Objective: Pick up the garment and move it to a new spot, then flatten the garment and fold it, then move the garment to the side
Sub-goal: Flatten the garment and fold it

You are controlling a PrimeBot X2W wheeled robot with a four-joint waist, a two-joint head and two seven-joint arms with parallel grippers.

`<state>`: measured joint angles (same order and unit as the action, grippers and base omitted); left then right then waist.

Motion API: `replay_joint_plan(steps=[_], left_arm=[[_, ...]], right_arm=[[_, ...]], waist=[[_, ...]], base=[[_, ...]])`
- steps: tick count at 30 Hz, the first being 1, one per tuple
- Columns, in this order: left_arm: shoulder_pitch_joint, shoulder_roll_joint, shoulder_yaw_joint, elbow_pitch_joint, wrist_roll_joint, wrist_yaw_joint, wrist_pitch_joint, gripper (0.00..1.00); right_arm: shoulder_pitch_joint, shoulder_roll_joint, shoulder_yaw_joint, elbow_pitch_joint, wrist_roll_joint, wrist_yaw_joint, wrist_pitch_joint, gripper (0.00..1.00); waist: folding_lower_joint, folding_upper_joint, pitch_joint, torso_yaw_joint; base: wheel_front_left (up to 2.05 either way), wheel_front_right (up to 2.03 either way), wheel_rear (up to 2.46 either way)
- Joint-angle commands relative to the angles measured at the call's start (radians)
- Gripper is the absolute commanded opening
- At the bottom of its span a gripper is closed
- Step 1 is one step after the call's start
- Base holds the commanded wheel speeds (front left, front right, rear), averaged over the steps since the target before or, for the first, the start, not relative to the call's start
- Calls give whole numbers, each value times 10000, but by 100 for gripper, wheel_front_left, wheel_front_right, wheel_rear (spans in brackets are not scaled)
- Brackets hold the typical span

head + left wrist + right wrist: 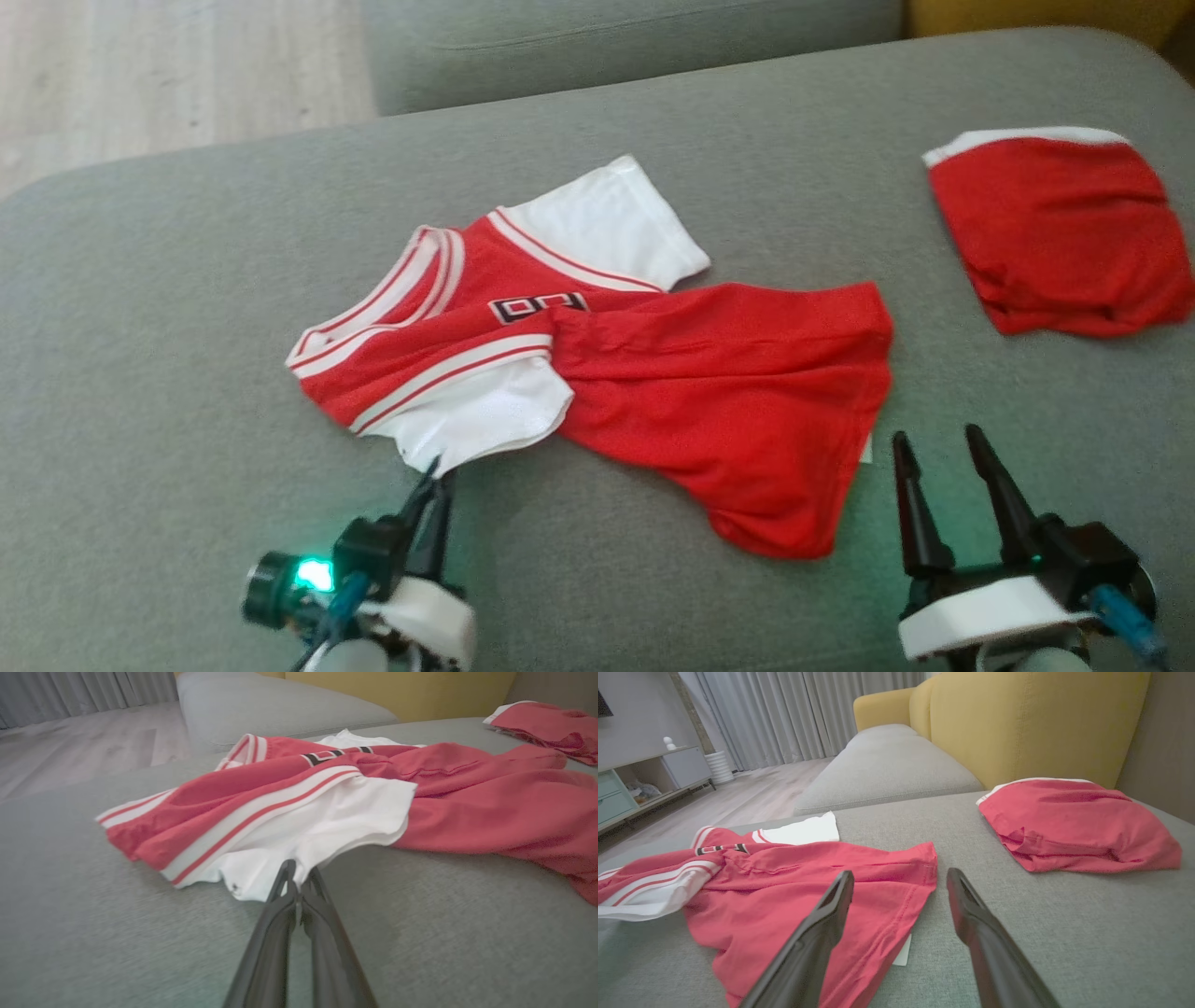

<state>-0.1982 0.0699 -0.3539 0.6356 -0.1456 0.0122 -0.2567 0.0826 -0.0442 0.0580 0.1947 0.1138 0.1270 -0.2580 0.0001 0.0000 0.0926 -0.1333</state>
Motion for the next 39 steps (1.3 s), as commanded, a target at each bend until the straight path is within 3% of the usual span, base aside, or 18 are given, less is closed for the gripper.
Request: replay_joint_plan(steps=[1, 6, 17, 26, 27, 29, 30, 39], left_arm=[[39, 341, 348, -469, 136, 153, -51, 0], [271, 829, 579, -1595, 303, 434, -51, 0], [-263, 1025, 781, -1709, 52, 253, -51, 0], [-536, 1121, 831, -1589, 13, 206, -51, 0], [-561, 1139, 835, -1581, 16, 205, -51, 0], [-603, 1169, 850, -1582, 19, 216, -51, 0], [-615, 1184, 859, -1592, 23, 230, -51, 0], [-583, 1480, 1065, -2304, 126, 407, -51, 0]], right_arm=[[-476, -60, 87, -101, 156, 37, -38, 100], [-1679, -496, -135, 1439, 793, 37, -38, 100], [-4259, -1571, 636, 5487, 1379, 37, 424, 100], [-5433, -1720, 1523, 7236, 2250, 37, 346, 98], [-5501, -1733, 1632, 7346, 2342, 37, 322, 75], [-5612, -1799, 1841, 7469, 2441, 37, 216, 15], [-5658, -1841, 1904, 7516, 2480, 37, 161, 0], [-5779, -2370, 2124, 6927, 2143, 37, -31, 0]], waist=[[-1, 0, -5, 237], [-1, 0, 147, 754], [-1, 0, 503, 1202], [-1, 0, 654, 1342], [-1, 0, 652, 1357], [-1, 0, 632, 1373], [-1, 0, 611, 1375], [-1, 0, -168, 1200]], base=[[0, 0, 0], [0, 0, 0], [0, 0, 0], [0, 0, 0], [0, 0, 0], [0, 0, 0], [0, 0, 0], [0, 0, 0]])
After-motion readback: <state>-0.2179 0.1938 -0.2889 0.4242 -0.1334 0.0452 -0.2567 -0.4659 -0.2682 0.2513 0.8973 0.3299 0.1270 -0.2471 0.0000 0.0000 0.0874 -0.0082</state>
